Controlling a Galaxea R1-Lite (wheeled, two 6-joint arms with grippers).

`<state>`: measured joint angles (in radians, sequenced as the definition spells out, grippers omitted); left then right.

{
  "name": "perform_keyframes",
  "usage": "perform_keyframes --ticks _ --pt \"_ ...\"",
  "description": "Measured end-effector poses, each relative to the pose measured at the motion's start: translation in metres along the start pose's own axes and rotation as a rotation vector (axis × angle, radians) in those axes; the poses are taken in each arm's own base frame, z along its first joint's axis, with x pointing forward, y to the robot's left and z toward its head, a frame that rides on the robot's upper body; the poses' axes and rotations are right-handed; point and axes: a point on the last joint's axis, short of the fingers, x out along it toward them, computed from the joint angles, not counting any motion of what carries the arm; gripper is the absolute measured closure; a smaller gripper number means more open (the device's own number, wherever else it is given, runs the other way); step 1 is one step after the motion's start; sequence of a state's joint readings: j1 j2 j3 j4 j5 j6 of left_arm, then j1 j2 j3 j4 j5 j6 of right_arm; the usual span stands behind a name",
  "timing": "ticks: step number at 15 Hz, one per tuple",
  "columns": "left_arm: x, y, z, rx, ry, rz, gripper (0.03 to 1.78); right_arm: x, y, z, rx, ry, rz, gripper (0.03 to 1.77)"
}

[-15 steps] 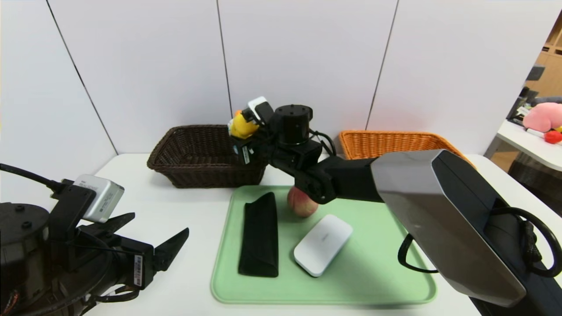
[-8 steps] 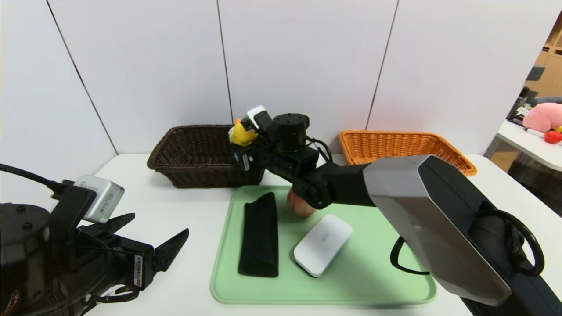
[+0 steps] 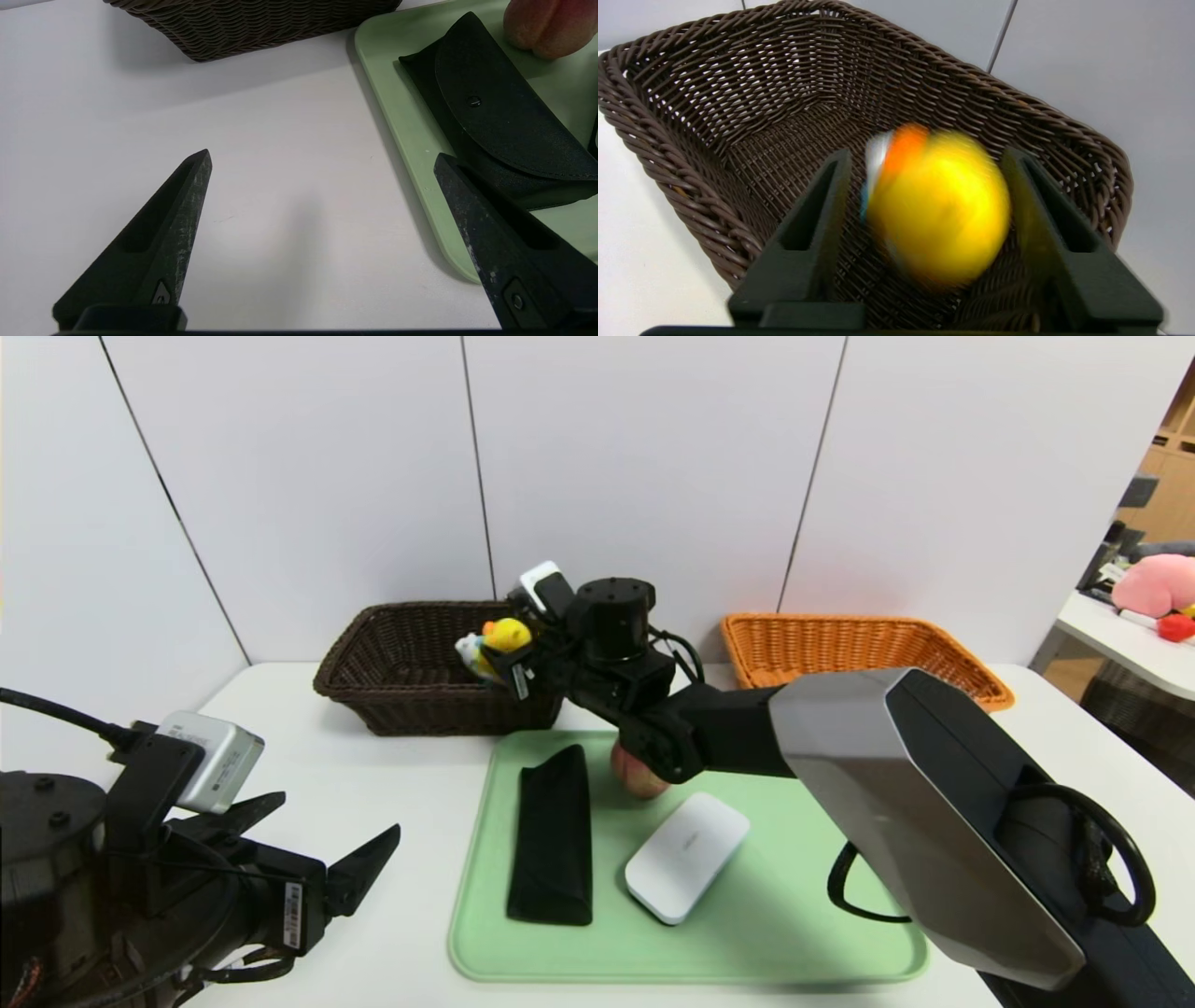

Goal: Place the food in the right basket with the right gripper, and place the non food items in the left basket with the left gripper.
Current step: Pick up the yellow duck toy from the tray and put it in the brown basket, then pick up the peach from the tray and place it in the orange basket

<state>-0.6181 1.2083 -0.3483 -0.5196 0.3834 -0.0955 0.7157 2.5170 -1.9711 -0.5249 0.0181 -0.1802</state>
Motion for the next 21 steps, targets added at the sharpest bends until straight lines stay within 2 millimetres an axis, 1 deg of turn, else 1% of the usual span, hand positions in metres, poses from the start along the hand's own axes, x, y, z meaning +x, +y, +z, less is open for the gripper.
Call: perform_keyframes --ticks 3,7,10,12,14,17,21 --pt "0.000 0.000 0.000 0.000 -0.001 0.002 0.12 -0.001 -0.001 0.002 -0.001 -0.004 -0.005 0.45" --pt "0.000 0.000 0.000 -0.002 -0.001 0.004 0.12 -0.003 -0.003 0.011 -0.002 -0.027 -0.033 0.31" --pt "0.000 0.000 0.000 -0.002 -0.001 0.005 0.12 -0.010 -0.007 0.028 -0.005 -0.053 -0.051 0.24" --pt "0.000 0.000 0.000 -0.004 -0.002 0.005 0.12 -0.019 -0.010 0.043 -0.011 -0.067 -0.061 0.20" --pt "-0.001 0.001 0.000 -0.006 -0.002 0.005 0.12 -0.033 -0.012 0.052 -0.021 -0.051 -0.058 0.18" --pt "-0.001 0.001 -0.002 -0.007 0.000 0.005 0.12 -0.061 -0.010 0.057 -0.046 0.009 -0.036 0.15" --pt "-0.001 0.001 0.000 -0.009 -0.007 0.001 0.12 -0.111 -0.009 0.060 -0.066 0.096 -0.013 0.13"
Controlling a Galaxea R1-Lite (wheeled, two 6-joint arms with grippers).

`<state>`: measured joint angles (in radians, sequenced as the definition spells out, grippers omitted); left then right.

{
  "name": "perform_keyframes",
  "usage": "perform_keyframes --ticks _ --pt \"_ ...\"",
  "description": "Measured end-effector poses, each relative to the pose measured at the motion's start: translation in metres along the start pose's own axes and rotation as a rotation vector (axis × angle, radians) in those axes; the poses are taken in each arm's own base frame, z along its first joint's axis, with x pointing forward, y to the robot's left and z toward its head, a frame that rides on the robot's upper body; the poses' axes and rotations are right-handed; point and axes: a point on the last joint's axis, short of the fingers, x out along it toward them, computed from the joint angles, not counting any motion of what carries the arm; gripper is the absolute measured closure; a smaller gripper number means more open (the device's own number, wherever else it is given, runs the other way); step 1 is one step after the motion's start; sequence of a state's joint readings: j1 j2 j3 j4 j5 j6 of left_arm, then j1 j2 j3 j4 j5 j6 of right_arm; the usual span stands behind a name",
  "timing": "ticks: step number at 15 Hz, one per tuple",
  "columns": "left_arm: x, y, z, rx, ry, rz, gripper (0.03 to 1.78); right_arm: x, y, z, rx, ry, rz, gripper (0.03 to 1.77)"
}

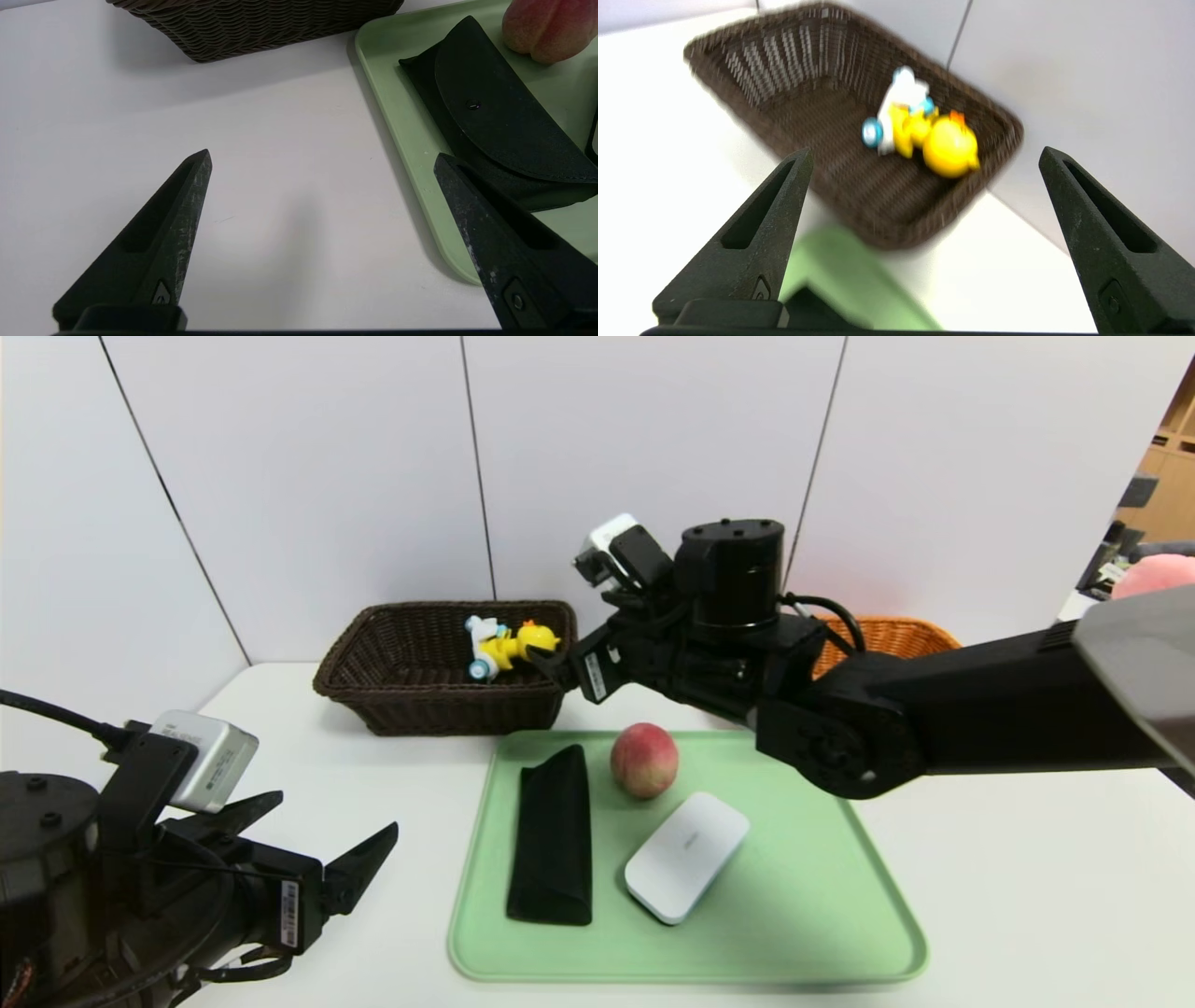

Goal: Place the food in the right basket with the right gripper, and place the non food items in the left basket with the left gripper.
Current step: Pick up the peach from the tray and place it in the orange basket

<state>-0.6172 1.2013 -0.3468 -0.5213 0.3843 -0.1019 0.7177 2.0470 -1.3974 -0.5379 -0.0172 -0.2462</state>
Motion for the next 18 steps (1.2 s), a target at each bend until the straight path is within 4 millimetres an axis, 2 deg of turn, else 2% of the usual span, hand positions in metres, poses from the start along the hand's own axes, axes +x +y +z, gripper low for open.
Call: perform_keyframes --ticks 5,8,13,18 --pt "-0.001 0.000 0.001 -0.004 -0.006 -0.002 0.12 -0.060 -0.003 -0.021 -0.023 0.120 0.010 0.11" --pt "-0.002 0.001 0.001 -0.002 -0.008 -0.002 0.12 -0.080 -0.005 -0.042 -0.019 0.135 -0.005 0.11" --pt "-0.003 0.001 0.001 -0.004 -0.012 -0.002 0.12 -0.093 -0.006 -0.072 -0.021 0.129 -0.027 0.11" --pt "-0.003 0.001 0.001 -0.006 -0.014 -0.002 0.12 -0.088 -0.002 -0.091 -0.017 0.135 -0.021 0.11"
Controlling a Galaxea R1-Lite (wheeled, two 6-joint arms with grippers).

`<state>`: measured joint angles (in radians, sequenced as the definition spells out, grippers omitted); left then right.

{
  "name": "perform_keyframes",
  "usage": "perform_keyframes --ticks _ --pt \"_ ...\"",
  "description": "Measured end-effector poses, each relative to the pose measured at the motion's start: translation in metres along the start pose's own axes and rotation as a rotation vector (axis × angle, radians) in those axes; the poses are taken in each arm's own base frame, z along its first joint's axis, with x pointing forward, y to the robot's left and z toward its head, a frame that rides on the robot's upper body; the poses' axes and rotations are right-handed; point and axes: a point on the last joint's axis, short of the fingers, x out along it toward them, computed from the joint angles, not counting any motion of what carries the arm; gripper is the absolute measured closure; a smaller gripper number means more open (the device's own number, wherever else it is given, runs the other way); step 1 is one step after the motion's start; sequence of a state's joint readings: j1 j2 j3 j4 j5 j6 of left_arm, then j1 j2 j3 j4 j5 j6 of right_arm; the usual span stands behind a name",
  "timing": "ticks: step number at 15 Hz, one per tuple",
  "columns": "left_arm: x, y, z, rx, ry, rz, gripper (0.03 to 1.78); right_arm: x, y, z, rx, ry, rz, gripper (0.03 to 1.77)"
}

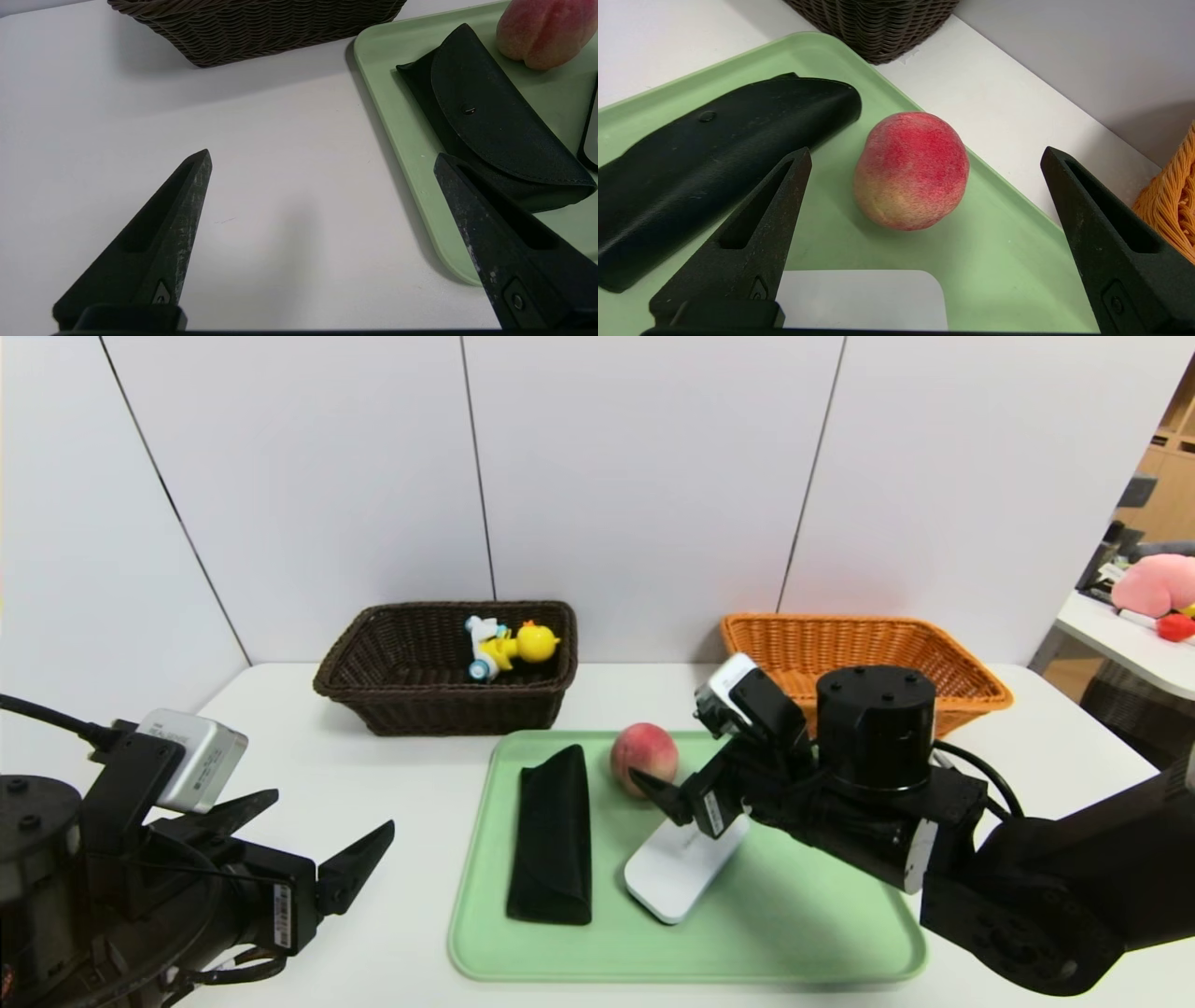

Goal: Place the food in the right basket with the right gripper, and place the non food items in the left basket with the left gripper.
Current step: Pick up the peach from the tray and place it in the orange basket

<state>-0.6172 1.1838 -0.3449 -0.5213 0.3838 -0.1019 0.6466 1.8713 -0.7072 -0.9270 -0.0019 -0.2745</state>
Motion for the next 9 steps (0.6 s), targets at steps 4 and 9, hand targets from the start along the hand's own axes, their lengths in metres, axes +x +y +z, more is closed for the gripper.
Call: perform_keyframes --ticks 4,9 --pt "-0.001 0.000 0.000 -0.001 -0.001 0.000 0.12 0.012 0.004 -0.015 -0.002 0.001 -0.001 0.11" --pt "-0.001 0.001 -0.001 -0.002 -0.001 0.000 0.12 0.025 0.008 -0.029 -0.006 0.044 0.010 0.11"
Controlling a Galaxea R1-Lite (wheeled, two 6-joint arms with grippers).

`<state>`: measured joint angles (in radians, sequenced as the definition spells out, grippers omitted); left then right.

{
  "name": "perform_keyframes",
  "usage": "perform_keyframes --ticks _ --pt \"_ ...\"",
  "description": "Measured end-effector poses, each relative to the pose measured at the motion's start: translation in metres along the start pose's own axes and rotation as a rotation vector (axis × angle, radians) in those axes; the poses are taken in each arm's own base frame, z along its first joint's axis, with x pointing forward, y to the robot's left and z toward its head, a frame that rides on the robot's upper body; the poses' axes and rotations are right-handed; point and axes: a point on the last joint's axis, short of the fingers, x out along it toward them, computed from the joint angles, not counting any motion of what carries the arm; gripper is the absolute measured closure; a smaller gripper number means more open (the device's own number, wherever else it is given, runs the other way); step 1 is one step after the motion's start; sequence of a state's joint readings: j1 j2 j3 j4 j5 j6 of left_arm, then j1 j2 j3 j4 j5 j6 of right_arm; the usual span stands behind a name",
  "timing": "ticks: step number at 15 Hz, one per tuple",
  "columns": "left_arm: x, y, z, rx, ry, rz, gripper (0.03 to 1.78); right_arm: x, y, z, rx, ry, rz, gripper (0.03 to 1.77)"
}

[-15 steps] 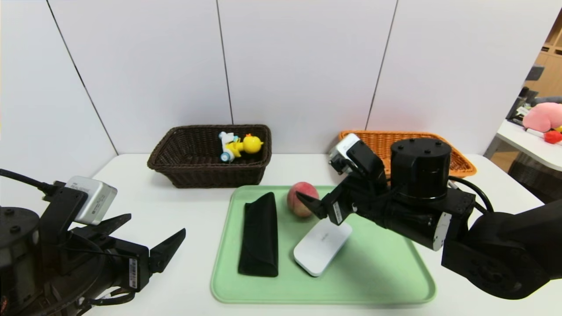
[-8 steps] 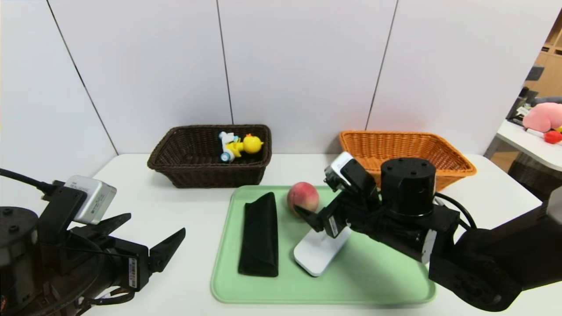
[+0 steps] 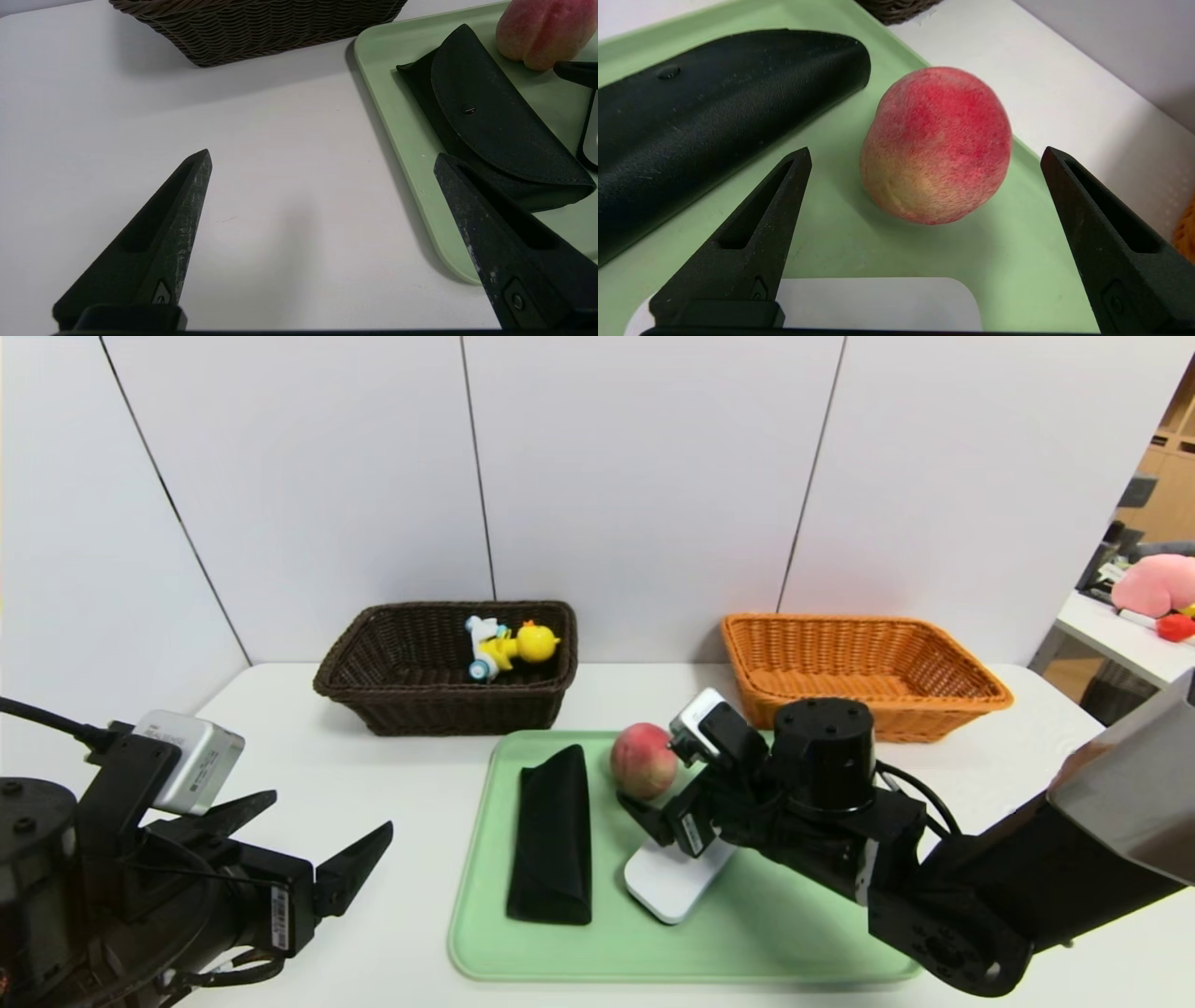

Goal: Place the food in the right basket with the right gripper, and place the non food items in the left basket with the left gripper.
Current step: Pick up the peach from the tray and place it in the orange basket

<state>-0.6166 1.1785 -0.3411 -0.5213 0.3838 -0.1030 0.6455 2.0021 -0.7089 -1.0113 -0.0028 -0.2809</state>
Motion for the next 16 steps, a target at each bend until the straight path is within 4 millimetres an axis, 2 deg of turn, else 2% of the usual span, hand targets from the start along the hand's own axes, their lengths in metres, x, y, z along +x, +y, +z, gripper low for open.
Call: perform_keyframes --ticks 3,9,16 --pt "-0.001 0.000 0.000 0.000 -0.003 0.000 0.12 0.007 0.000 0.000 -0.003 -0.003 -0.002 0.11" --pt "-0.003 0.001 0.000 -0.002 -0.009 -0.001 0.12 0.021 -0.004 0.011 -0.054 -0.048 -0.016 0.11" --pt "-0.003 0.001 0.001 -0.002 -0.011 -0.002 0.12 0.032 -0.017 0.005 -0.064 -0.036 -0.052 0.11"
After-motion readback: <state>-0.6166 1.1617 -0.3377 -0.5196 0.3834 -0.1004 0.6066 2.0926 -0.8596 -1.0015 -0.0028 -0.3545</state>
